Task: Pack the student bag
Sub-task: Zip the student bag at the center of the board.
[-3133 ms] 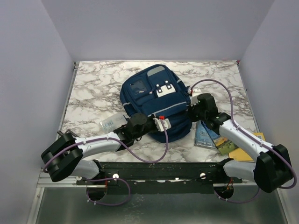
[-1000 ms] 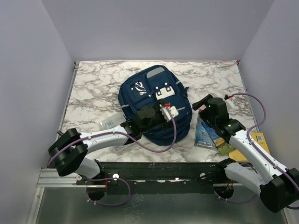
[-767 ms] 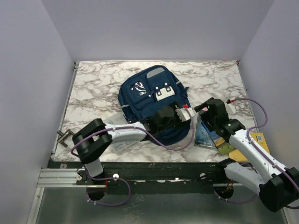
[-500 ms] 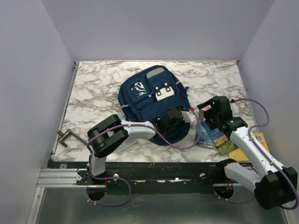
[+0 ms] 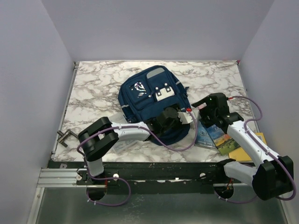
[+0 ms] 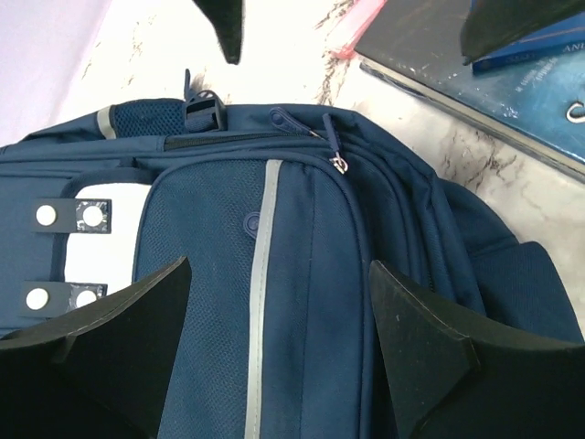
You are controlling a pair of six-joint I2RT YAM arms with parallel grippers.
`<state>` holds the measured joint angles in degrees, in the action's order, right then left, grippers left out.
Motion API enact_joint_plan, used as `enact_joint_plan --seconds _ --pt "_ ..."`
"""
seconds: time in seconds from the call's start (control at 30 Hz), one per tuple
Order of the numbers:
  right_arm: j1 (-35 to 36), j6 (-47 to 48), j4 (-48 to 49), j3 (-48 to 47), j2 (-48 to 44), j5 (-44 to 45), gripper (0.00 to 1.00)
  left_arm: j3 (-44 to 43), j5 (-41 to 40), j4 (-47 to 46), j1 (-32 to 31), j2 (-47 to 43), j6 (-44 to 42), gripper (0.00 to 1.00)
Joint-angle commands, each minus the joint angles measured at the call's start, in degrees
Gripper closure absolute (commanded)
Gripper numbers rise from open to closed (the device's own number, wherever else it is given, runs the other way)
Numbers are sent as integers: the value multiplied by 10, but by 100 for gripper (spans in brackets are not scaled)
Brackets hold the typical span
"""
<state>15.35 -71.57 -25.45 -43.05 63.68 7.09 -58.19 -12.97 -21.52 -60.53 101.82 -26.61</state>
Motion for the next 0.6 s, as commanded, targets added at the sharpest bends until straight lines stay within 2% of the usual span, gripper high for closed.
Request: enact_joint_plan --seconds 0.0,0.23,0.33,0.37,0.47,0.57 --pt "-2 -22 18 0 7 -36 1 -6 15 41 -8 7 -10 20" --pt "-2 -42 21 -4 12 -52 2 -33 -32 48 -11 55 -38 24" --pt "-2 -62 19 -1 13 -53 3 -54 -62 52 -15 81 -55 32" --pt "-3 -71 18 0 14 -55 3 -60 -72 53 -15 87 -57 39" --pt "-2 -103 10 -4 30 -64 3 -68 -91 53 -15 90 -57 69" --pt "-3 -118 10 -17 57 -91 8 -55 -74 52 -15 67 -43 94"
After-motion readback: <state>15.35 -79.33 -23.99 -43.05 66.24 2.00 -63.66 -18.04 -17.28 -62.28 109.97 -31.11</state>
